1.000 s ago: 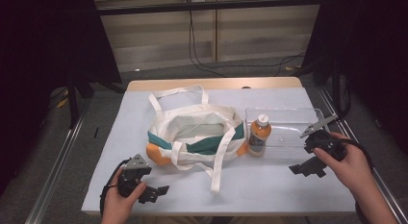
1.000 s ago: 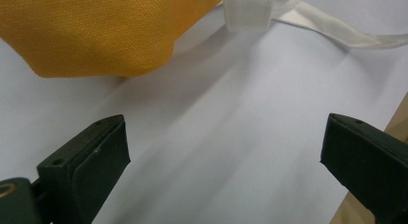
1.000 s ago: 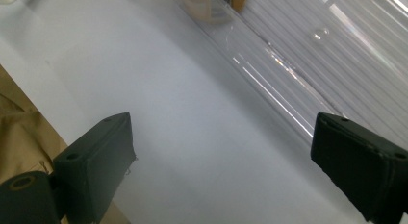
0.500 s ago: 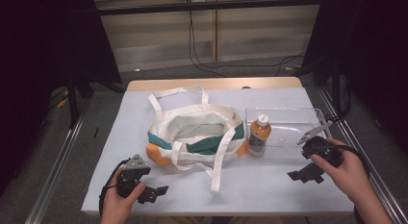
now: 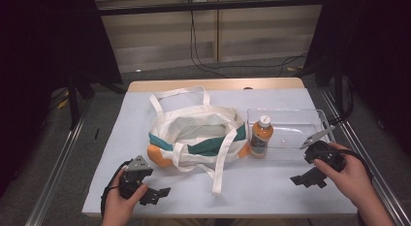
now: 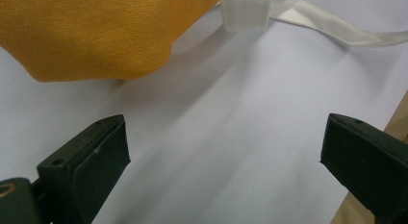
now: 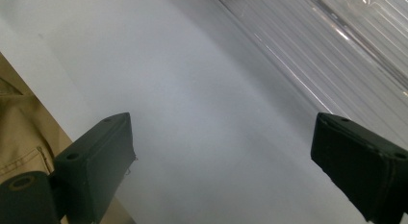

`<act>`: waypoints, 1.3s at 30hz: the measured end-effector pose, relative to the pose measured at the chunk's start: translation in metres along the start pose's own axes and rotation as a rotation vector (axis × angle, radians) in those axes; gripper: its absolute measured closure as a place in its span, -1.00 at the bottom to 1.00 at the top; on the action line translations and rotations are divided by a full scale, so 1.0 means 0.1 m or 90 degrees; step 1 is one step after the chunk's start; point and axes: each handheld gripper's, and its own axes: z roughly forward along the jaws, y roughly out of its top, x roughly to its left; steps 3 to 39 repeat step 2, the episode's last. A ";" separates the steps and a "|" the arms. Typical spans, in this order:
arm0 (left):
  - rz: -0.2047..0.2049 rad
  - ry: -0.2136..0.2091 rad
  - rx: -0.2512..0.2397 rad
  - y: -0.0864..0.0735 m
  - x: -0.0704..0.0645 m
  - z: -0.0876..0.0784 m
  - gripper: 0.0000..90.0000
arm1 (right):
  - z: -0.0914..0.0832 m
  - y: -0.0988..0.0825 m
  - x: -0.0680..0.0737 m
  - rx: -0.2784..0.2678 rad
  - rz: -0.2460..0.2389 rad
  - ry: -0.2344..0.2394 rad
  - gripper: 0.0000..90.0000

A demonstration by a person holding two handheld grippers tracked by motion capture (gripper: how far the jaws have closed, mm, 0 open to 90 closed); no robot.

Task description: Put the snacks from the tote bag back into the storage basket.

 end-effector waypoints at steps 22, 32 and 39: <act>0.002 0.000 -0.002 0.01 0.01 0.02 -0.94 | 0.01 0.00 0.00 0.001 -0.006 0.003 -0.83; 0.002 0.000 -0.002 0.01 0.01 0.02 -0.94 | 0.01 0.00 0.00 0.001 -0.006 0.003 -0.83; 0.002 0.000 -0.002 0.01 0.01 0.02 -0.94 | 0.01 0.00 0.00 0.001 -0.006 0.003 -0.83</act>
